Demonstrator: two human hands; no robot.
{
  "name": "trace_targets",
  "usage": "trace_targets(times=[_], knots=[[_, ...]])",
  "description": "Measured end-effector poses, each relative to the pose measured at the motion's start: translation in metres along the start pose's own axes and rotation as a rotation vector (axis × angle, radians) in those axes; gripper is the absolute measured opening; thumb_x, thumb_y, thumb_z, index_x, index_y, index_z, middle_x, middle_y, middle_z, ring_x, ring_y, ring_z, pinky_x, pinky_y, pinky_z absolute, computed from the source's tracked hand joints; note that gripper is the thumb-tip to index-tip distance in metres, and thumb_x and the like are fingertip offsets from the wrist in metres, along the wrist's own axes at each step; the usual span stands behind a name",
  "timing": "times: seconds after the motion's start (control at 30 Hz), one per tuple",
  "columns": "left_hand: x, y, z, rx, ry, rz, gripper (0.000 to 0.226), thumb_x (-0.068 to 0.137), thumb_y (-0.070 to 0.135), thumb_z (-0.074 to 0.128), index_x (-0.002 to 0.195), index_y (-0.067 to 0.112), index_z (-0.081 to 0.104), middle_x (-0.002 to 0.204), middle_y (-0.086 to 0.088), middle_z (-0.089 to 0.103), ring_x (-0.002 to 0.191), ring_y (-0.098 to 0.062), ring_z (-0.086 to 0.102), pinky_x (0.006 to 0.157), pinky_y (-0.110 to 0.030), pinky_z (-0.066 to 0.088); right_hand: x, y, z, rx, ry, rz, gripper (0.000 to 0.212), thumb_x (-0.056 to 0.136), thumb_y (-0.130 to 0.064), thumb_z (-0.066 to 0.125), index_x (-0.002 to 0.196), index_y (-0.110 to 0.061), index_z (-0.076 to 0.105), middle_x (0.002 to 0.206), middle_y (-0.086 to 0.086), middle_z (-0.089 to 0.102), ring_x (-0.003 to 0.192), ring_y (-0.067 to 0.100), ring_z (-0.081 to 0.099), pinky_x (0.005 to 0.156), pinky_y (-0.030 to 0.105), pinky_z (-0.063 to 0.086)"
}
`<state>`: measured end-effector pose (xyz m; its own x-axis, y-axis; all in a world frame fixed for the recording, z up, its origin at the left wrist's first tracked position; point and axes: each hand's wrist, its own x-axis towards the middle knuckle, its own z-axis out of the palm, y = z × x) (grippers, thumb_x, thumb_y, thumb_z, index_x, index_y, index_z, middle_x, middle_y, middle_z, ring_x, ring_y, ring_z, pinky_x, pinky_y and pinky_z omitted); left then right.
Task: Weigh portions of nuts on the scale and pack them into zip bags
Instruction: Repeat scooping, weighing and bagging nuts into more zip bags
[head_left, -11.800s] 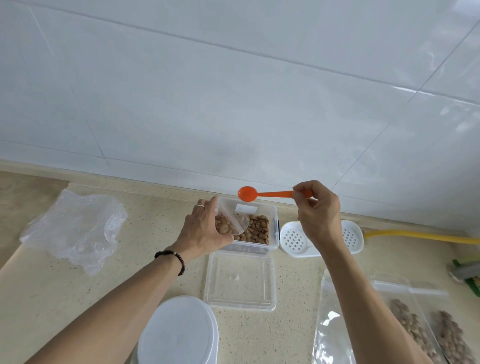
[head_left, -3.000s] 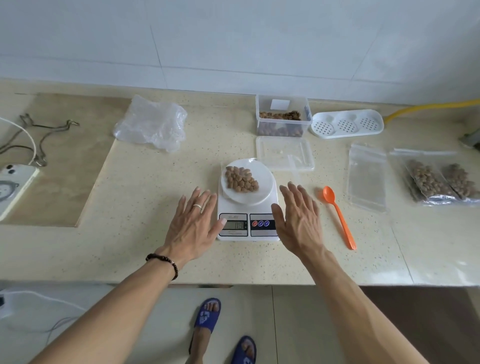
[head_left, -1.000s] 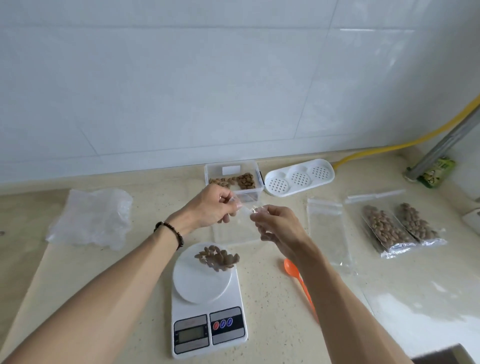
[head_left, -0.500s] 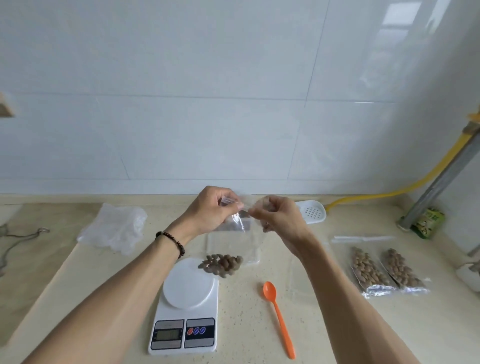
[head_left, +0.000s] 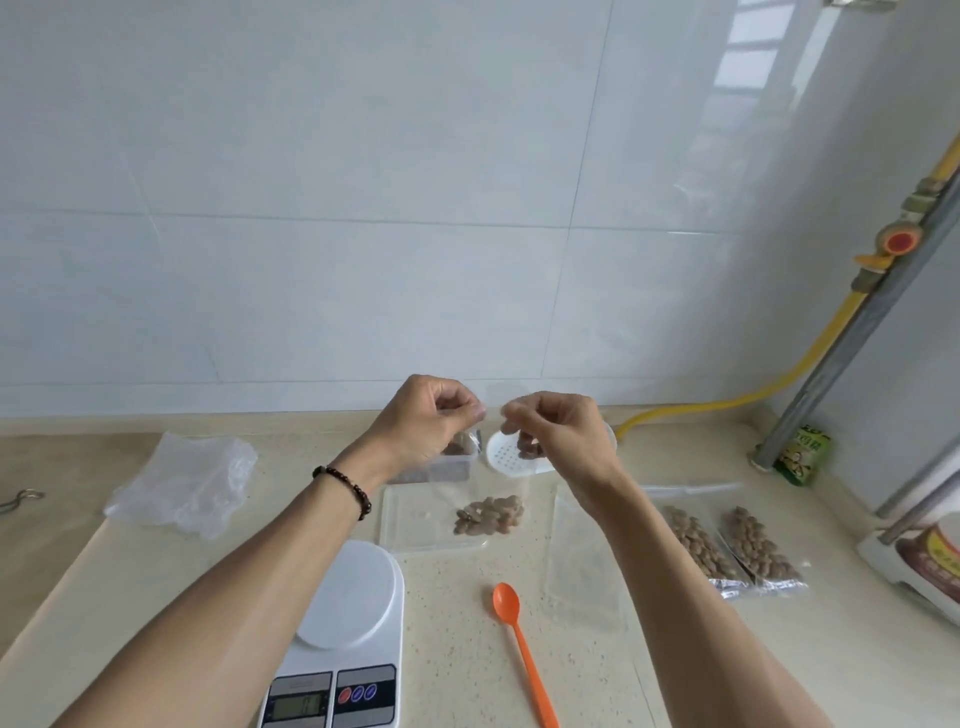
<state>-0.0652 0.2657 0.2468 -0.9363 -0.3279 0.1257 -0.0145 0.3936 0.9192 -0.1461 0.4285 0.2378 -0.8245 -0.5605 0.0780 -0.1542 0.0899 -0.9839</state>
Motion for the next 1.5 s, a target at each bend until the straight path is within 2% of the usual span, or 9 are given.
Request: trace_targets(times=[0.27,0.5,0.67,0.87,1.1,1.23,1.3,1.37,1.5], knots=[[0.032,-0.013,0.012,-0.063,-0.134,-0.014,0.011,0.091,0.016,0.068,0.084,0.007,0.072,0.063,-0.008,0.062,0.058,-0.016,0.054,0.056,-0.026,0.046,0.017,0.010,-0.015,-0.075,0.133,0.025,0.015,0.092,-0.012,0.065,0.083,-0.003,0.074,0.066,0.005,0.070,0.054,0.012,0.056,0.056,0.023,0.050],[0.058,-0.013,0.046,-0.012,-0.126,0.044,0.012,0.089,0.014,0.069,0.079,0.008,0.072,0.056,0.012,0.061,0.050,0.000,0.052,0.051,-0.014,0.041,0.028,0.023,-0.032,-0.175,0.209,0.048,0.017,0.090,-0.014,0.067,0.077,-0.004,0.073,0.063,0.003,0.068,0.053,0.009,0.056,0.054,0.024,0.050],[0.074,-0.012,0.069,-0.133,-0.137,0.001,0.017,0.095,0.013,0.062,0.082,0.009,0.072,0.067,0.000,0.069,0.060,-0.009,0.065,0.058,-0.018,0.050,0.031,0.032,-0.064,-0.148,0.376,0.030,0.021,0.089,-0.015,0.068,0.068,-0.009,0.071,0.058,0.000,0.065,0.049,0.009,0.053,0.052,0.023,0.048],[0.094,0.002,0.122,-0.014,-0.067,0.083,0.019,0.094,0.014,0.062,0.079,0.007,0.071,0.061,0.003,0.063,0.050,-0.001,0.058,0.050,-0.016,0.047,0.031,0.050,-0.108,0.099,0.304,0.082,0.015,0.087,-0.013,0.073,0.072,-0.010,0.070,0.065,0.006,0.067,0.051,0.011,0.053,0.054,0.022,0.047],[0.107,-0.004,0.191,-0.219,-0.075,-0.058,0.017,0.098,0.012,0.057,0.089,0.007,0.070,0.067,-0.006,0.067,0.058,-0.019,0.066,0.055,-0.023,0.051,0.043,0.093,-0.186,0.217,0.235,0.188,0.018,0.084,-0.020,0.076,0.077,-0.004,0.070,0.070,0.011,0.070,0.060,0.018,0.060,0.065,0.032,0.049],[0.121,0.007,0.241,-0.302,0.025,-0.143,0.019,0.099,0.013,0.054,0.091,0.004,0.068,0.063,-0.001,0.062,0.051,-0.014,0.061,0.050,-0.022,0.050,0.029,0.124,-0.232,0.114,0.005,0.325,0.040,0.078,-0.032,0.077,0.105,-0.004,0.069,0.103,0.017,0.072,0.092,0.024,0.068,0.085,0.030,0.048],[0.132,0.008,0.264,-0.410,0.167,-0.266,0.018,0.100,0.015,0.052,0.094,0.004,0.066,0.065,-0.002,0.060,0.048,-0.011,0.060,0.049,-0.022,0.049,0.017,0.145,-0.253,0.095,-0.063,0.373,0.025,0.086,-0.017,0.072,0.104,-0.001,0.066,0.102,0.019,0.072,0.092,0.024,0.069,0.084,0.028,0.053],[0.142,0.004,0.285,-0.508,0.293,-0.430,0.019,0.101,0.018,0.051,0.094,0.006,0.064,0.069,-0.005,0.062,0.049,-0.012,0.062,0.051,-0.026,0.049,0.012,0.164,-0.272,0.075,-0.035,0.400,0.012,0.092,-0.011,0.065,0.096,0.001,0.066,0.094,0.021,0.072,0.085,0.028,0.070,0.086,0.042,0.058],[0.134,-0.020,0.332,-0.435,-0.008,-0.665,0.026,0.094,0.021,0.062,0.114,0.005,0.055,0.097,-0.008,0.069,0.084,-0.027,0.072,0.077,-0.040,0.057,0.014,0.191,-0.300,-0.179,0.143,0.453,0.028,0.092,-0.027,0.066,0.090,0.001,0.067,0.084,0.011,0.071,0.078,0.026,0.070,0.074,0.047,0.059]])
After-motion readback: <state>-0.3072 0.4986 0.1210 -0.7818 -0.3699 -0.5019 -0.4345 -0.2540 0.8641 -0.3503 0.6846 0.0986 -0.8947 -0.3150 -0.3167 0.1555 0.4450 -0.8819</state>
